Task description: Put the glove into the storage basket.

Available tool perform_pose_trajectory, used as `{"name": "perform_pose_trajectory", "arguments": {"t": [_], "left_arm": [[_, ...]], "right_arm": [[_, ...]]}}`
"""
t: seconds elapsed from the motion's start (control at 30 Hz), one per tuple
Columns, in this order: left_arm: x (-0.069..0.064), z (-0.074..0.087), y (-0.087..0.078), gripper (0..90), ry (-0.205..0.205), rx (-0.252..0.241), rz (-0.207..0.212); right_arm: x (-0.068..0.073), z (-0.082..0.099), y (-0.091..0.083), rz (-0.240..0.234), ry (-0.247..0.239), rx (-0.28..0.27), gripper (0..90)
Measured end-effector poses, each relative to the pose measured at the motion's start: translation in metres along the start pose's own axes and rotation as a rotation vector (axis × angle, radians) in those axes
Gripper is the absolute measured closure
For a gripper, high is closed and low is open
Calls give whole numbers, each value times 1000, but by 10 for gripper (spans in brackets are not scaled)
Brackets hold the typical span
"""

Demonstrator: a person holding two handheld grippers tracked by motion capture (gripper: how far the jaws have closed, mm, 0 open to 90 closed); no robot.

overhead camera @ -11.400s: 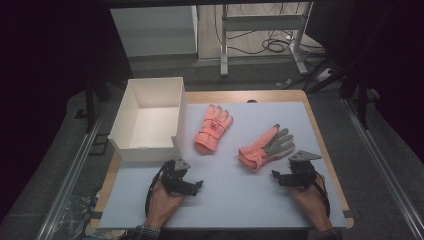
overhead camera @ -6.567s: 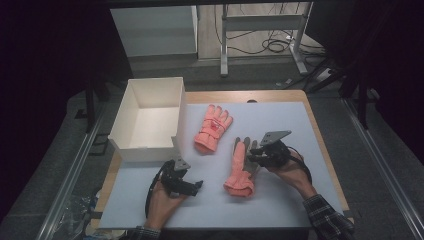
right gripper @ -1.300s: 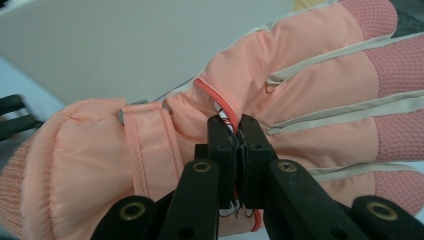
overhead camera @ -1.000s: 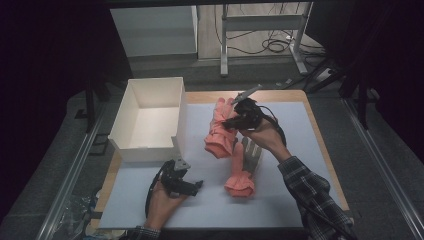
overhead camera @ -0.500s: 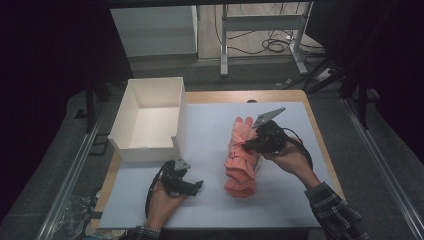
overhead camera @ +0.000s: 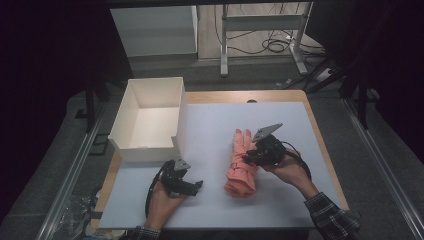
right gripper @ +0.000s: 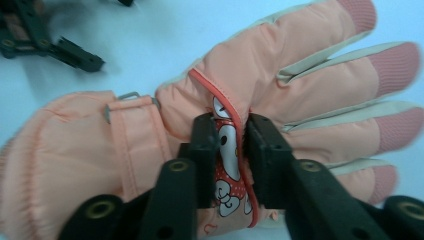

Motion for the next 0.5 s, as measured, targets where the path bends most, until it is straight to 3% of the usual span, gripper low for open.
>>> {"name": "perform_pose_trajectory", "arguments": {"t": [0.23, 0.5], "left_arm": [[0, 0, 0, 14, 0, 0, 0], [0, 0, 0, 14, 0, -1, -1]], "right_arm": [[-3, 1, -6, 18, 13, -39, 530], [-11, 3, -30, 71, 39, -99, 497]]}}
Point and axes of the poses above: each handheld gripper's, and its own axes: y roughly forward along the jaws, z roughly out of its underside, x roughly to its left, the point moved 8 cm from there along y, roughly forward along the jaws, and after that the axes turned 8 degrees about -y, right-handed, at the moved point
